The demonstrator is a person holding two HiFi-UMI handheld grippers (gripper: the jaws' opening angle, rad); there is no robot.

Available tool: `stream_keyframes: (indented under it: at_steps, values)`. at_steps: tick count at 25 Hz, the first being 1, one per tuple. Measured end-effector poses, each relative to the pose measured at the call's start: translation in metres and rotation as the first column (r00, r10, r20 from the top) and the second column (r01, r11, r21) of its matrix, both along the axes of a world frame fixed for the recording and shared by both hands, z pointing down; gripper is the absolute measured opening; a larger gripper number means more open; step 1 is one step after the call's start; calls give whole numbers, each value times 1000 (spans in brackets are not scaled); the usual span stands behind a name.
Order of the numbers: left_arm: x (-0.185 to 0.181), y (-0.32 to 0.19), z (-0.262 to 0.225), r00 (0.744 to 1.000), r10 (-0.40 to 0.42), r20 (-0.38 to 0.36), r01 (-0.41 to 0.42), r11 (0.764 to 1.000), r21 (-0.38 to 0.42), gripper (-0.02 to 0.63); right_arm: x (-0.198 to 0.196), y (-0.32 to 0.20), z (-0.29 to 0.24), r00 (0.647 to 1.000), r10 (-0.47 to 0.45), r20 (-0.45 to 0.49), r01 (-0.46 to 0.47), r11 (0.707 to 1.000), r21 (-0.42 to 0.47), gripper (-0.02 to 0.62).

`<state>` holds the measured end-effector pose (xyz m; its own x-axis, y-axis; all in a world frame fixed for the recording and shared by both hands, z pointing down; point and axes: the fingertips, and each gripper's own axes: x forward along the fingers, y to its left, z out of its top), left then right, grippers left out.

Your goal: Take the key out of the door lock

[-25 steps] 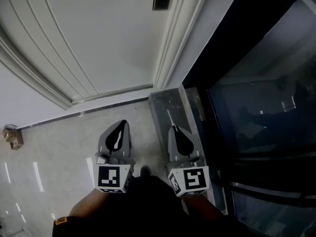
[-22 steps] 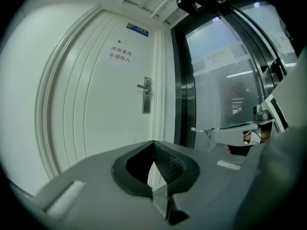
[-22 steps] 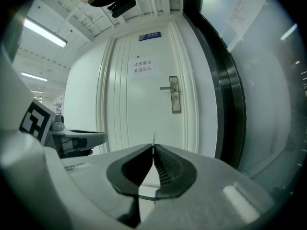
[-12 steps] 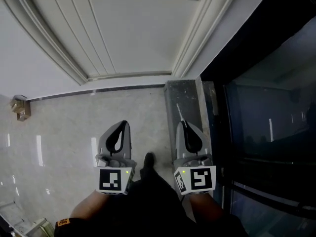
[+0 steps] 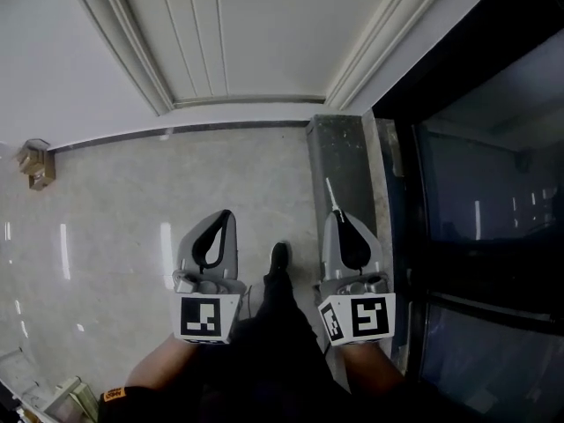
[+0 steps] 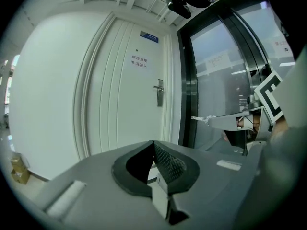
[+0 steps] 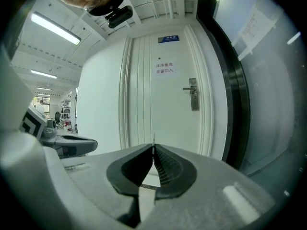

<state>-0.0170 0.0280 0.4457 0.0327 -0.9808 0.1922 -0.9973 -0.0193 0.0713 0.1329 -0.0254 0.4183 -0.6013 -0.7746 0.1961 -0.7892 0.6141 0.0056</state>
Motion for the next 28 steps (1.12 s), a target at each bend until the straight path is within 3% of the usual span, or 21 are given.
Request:
stream_keyframes:
  at_steps: [9, 17, 22, 28]
  values:
    - [-38, 100, -21, 998, 67, -11, -66, 997, 49, 18, -27, 113, -9, 997, 81, 17, -80, 997, -10, 0]
    - [-28, 133, -32, 997, 81, -15, -80, 994, 75, 18, -17, 155, -13, 996, 92, 11, -91, 996, -20, 0]
    - [3, 151, -33, 996, 85, -11, -83, 993, 82, 18, 17, 175, -20, 995, 100, 21, -100, 995, -2, 0]
    - [76, 174, -34, 995, 102, -10, -101, 992, 82, 18, 74, 199, -28, 996, 78, 36, -79, 997, 19, 0]
